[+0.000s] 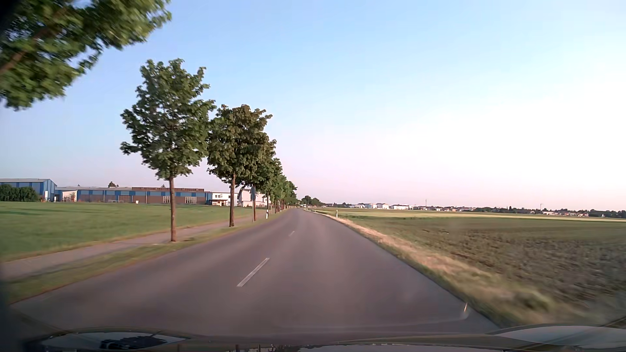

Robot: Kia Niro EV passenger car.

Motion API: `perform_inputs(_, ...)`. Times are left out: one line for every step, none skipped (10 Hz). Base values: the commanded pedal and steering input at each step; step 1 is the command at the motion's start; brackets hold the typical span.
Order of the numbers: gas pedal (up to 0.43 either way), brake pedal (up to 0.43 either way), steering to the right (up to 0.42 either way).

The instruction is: Follow the waypoints while adhering to traffic rules and regulations

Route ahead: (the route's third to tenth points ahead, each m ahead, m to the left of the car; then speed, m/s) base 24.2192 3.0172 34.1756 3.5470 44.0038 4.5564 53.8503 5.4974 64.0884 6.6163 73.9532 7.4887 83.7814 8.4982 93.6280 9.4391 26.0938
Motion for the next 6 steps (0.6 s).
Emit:
perform_inputs(0.319, 0.018, -0.014)
perform_inputs(0.319, 0.018, -0.015)
perform_inputs(0.319, 0.018, -0.016)
perform_inputs(0.311, 0.018, -0.017)
perform_inputs(0.299, 0.018, -0.017)
perform_inputs(0.299, 0.018, -0.017)
